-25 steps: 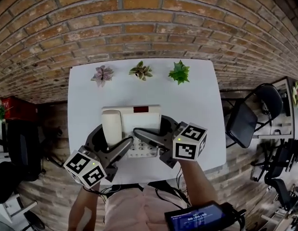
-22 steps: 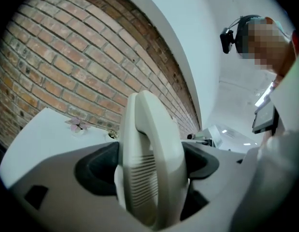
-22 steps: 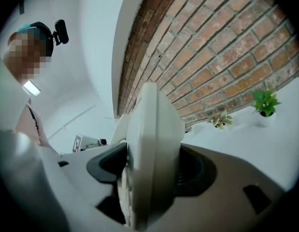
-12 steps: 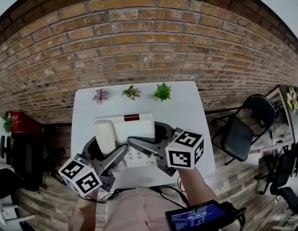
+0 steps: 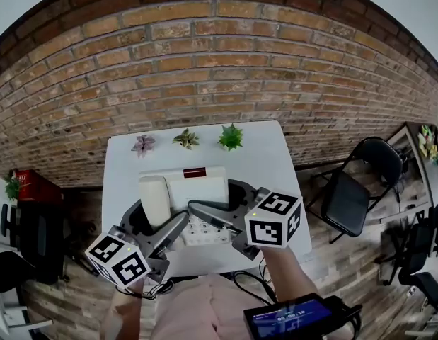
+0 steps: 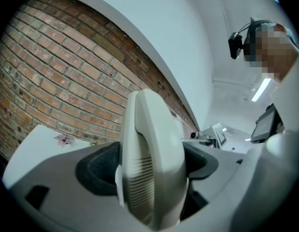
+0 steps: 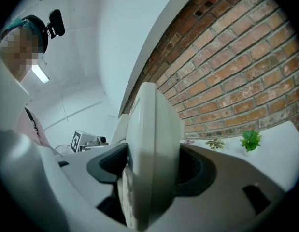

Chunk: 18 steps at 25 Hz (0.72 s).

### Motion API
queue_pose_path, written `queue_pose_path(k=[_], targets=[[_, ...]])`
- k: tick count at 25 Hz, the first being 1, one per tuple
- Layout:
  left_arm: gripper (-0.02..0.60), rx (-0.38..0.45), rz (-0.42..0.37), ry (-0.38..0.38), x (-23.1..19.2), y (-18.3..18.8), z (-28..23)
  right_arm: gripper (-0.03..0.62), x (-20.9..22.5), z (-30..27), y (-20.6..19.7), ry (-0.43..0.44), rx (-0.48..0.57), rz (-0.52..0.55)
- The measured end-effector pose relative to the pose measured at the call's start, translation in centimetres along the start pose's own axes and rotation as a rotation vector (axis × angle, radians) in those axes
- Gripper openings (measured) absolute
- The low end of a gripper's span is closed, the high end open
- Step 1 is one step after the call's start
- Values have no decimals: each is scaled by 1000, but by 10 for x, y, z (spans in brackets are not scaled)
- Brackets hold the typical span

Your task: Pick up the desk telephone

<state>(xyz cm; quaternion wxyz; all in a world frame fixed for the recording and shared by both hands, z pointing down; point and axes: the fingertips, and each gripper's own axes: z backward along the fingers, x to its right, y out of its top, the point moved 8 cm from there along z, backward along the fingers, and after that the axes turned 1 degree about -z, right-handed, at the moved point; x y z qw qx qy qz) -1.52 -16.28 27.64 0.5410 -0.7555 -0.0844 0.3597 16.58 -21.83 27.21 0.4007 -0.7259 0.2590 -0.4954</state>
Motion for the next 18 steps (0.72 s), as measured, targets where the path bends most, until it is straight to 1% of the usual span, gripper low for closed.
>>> queue_pose_path(k=[10,18], targets=[[397,-15,-17,2,9,-1,-5,293,1,11,-2,-4,14,-7],[396,-21,-28,8,7,-5,-5,293,3,10,-7,-2,14,-4]])
